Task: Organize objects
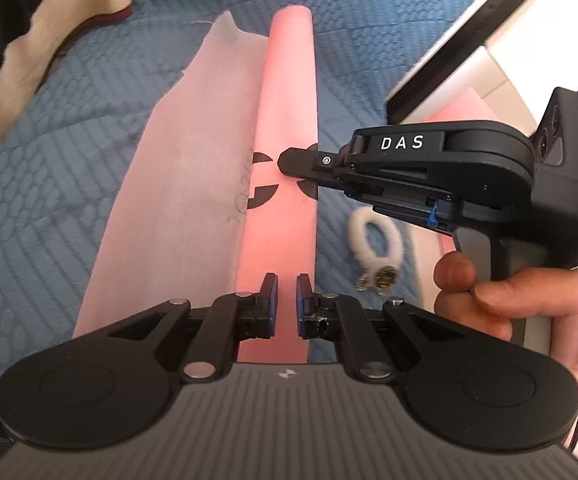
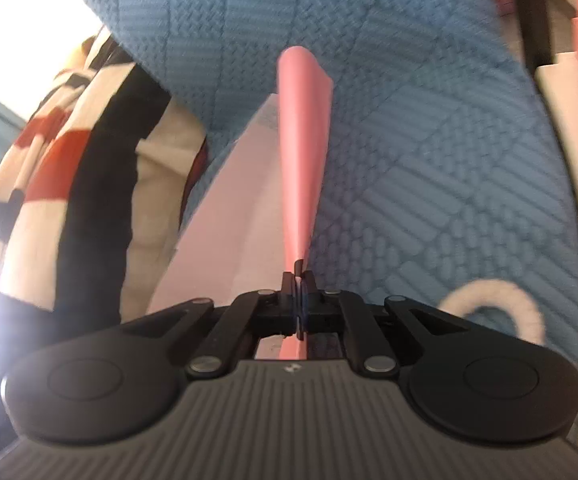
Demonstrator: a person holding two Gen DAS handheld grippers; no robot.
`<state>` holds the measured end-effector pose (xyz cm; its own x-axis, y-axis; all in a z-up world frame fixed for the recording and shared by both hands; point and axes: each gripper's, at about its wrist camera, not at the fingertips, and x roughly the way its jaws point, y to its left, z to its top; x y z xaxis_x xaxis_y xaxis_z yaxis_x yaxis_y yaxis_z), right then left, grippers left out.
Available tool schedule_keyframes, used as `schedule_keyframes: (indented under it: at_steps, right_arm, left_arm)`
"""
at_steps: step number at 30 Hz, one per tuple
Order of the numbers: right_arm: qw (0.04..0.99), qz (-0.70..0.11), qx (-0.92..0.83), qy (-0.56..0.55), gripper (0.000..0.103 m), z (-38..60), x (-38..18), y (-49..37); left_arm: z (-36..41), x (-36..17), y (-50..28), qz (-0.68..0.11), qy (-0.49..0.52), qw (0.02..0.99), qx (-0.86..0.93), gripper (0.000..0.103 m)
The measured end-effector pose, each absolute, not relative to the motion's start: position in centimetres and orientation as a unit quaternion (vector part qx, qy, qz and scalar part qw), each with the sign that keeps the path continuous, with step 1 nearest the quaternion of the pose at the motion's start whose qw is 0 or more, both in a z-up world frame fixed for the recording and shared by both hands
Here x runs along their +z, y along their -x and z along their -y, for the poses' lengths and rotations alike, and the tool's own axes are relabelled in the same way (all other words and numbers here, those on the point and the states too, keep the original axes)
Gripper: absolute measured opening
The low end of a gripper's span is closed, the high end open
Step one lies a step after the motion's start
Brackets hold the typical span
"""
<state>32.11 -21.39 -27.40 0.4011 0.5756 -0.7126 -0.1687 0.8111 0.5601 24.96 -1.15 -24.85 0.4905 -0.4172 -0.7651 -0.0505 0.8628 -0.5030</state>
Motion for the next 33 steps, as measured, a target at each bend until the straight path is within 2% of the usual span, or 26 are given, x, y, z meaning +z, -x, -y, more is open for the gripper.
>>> schedule_keyframes:
  at_steps: [3,8,15,18,21,24,27,28,31,33]
  right_arm:
    - [0.817,-0.493,0.211,-0.213,0.006,22.4,-27.1,-32.0]
    - [0.819,-0.495,0.196,-0.213,0.006,22.9,-26.9,-31.6]
    - [0.823,-0.499,0.182,-0.201,0.006,22.7,-26.8,-31.1]
    - [0.829,-0.503,0.16,-0.185,0.006,22.9,-26.8,-31.0]
    - [0.831,-0.503,0.149,-0.186,0.006,23.3,-26.8,-31.1]
    - [0.833,-0.502,0.142,-0.183,0.008,23.3,-26.9,-31.2]
    - [0.832,-0.5,0.142,-0.191,0.01,23.4,-26.8,-31.2]
    - [0.832,-0.499,0.143,-0.195,0.011,23.5,-26.8,-31.3]
    - [0.838,-0.489,0.143,-0.198,0.024,23.8,-26.3,-31.2]
    - [0.844,-0.476,0.148,-0.2,0.025,24.0,-25.7,-31.0]
  left_arm:
    - [1.6,-24.6,-24.7,-0.487,0.241,0.829,-0.133,0.011]
    - [3.0,-24.3,-24.1,-0.481,0.222,0.836,-0.147,0.034]
    - [6.1,-24.4,-24.4,-0.481,0.157,0.85,-0.149,0.038]
    - [6.9,-24.5,-24.3,-0.485,0.127,0.853,-0.147,0.038]
    - [6.9,-24.4,-24.1,-0.489,0.124,0.852,-0.139,0.031]
    - [6.4,-24.0,-24.2,-0.482,0.135,0.855,-0.134,0.02]
    - [5.6,-23.8,-24.1,-0.479,0.153,0.855,-0.127,0.014]
    - [5.2,-23.8,-24.1,-0.479,0.163,0.853,-0.126,0.012]
    - [4.3,-23.8,-23.9,-0.48,0.187,0.848,-0.122,0.009]
    - [3.8,-23.8,-24.0,-0.48,0.2,0.846,-0.118,0.009]
